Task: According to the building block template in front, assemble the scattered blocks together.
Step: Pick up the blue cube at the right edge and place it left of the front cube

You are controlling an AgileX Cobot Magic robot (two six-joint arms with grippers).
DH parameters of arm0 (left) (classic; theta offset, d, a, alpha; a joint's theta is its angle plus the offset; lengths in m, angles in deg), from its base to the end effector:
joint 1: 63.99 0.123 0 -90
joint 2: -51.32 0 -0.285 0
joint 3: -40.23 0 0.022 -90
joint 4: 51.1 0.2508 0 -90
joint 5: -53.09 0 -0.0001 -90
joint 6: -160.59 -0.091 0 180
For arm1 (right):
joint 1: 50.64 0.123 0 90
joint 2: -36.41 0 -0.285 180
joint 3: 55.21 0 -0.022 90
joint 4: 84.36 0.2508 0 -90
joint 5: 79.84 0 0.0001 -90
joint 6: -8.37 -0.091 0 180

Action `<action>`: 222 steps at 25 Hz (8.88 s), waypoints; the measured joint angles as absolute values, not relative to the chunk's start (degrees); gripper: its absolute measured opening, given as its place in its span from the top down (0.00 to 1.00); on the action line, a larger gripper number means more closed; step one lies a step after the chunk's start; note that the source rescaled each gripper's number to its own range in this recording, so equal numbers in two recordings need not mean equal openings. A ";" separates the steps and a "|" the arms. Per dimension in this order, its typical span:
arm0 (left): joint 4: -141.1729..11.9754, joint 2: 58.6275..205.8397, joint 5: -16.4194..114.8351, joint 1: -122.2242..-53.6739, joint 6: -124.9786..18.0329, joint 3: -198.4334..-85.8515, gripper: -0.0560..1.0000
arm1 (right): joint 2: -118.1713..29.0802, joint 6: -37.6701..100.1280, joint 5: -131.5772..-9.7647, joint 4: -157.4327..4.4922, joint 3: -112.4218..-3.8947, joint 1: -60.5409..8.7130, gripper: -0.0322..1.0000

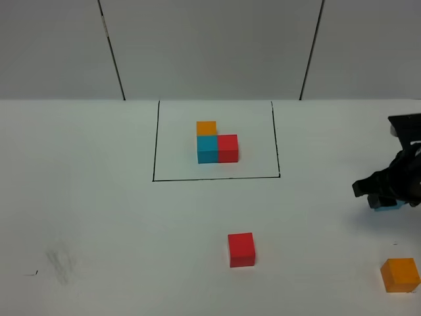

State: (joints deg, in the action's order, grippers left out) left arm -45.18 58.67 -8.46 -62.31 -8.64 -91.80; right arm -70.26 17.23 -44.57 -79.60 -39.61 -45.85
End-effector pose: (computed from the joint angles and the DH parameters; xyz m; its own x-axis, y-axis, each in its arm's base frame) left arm -0.0083 0.0080 0.2794 -0.4302 -0.1503 -0.8901 -0.1712 0.9817 -0.0830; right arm 0.3388 0.0328 0.1967 -0.9080 -0.1629 -0.3859 -0.1811 0.9834 0.0109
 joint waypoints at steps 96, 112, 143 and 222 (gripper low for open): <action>-45.18 58.67 -8.46 -62.31 -8.64 -91.80 0.17 | -101.80 50.98 -20.97 -85.94 -75.55 -2.29 0.96; -45.18 58.67 -8.46 -62.31 -8.64 -91.80 0.17 | -101.80 52.34 -23.31 -87.16 -75.55 -3.68 0.96; -45.18 58.67 -8.46 -62.31 -8.64 -91.80 0.17 | -101.80 56.45 -21.19 -83.48 -75.55 -5.82 0.96; -45.18 58.67 -8.46 -62.31 -8.64 -91.80 0.17 | -103.02 56.35 -19.61 -79.39 -75.55 -9.45 0.96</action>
State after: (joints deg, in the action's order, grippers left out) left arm -45.18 58.67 -8.46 -62.31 -8.64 -91.80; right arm -103.02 56.35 -19.61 -79.39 -75.55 -9.45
